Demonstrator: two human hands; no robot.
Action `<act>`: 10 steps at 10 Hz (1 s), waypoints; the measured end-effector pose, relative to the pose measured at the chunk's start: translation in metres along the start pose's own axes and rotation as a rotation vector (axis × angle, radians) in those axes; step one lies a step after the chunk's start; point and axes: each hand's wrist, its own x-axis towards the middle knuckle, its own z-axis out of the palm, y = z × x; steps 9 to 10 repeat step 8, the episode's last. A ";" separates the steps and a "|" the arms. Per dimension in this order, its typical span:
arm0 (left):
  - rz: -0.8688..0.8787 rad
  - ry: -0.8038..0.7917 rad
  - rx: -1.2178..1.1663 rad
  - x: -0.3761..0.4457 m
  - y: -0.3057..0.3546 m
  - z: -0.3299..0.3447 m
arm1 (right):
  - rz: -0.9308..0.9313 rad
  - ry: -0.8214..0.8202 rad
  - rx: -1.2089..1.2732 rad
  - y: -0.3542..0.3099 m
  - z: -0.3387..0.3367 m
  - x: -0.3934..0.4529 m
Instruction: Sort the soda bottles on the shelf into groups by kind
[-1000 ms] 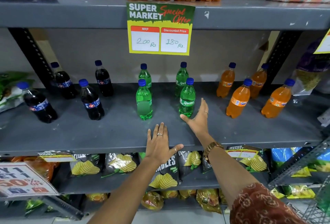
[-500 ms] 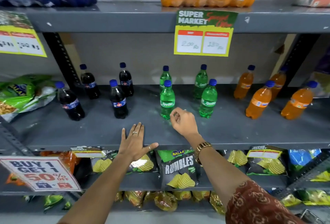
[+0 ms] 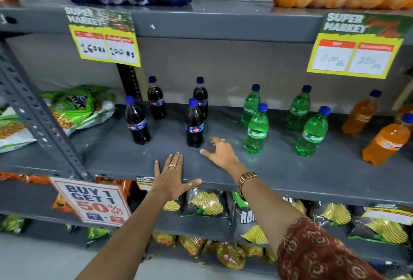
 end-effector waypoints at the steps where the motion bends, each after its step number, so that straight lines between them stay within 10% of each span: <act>1: 0.005 -0.030 0.004 0.003 -0.001 0.001 | 0.046 0.028 0.219 -0.012 0.009 0.017; 10: 0.005 0.003 -0.027 0.006 -0.004 0.004 | 0.030 0.014 0.401 -0.014 0.021 0.025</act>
